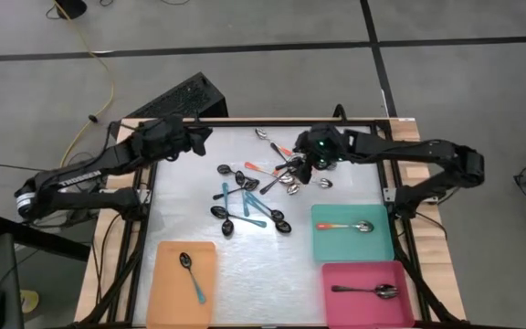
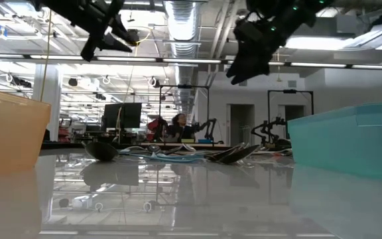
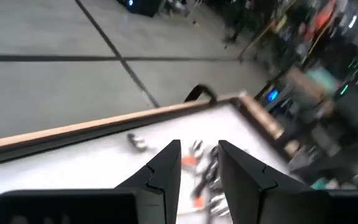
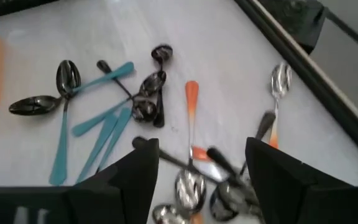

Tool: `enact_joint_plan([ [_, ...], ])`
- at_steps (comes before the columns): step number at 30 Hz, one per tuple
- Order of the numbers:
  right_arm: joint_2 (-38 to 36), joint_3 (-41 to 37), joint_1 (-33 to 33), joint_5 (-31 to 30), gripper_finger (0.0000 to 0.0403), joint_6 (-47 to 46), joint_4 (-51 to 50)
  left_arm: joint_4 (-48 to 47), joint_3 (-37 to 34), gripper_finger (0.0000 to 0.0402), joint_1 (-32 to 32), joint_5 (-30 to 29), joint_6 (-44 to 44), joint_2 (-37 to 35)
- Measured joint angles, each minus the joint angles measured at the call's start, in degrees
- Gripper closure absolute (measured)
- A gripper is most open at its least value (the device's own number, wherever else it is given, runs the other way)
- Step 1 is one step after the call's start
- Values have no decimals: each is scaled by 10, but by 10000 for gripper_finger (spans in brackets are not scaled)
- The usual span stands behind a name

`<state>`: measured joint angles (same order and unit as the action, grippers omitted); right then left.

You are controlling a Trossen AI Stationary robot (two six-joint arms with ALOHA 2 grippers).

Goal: Sort silverware by color (type)
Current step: Put the blue spoon into the orange bin

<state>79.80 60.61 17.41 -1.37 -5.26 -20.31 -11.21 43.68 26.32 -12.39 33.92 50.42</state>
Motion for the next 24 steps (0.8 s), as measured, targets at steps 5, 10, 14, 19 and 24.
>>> enact_joint_plan([
  [5,48,48,-1,0,153,32,-7,-23,0,311,0,91,-125,34],
  [10,95,68,-18,0,154,52,-2,-23,0,311,-1,152,-134,64],
  [14,135,77,-36,0,154,51,2,-23,0,311,-1,156,-127,77],
  [19,183,95,-63,-1,154,7,23,-20,0,311,-1,157,-103,78],
  [24,234,111,-105,-10,154,-54,51,4,0,311,1,199,-102,65],
])
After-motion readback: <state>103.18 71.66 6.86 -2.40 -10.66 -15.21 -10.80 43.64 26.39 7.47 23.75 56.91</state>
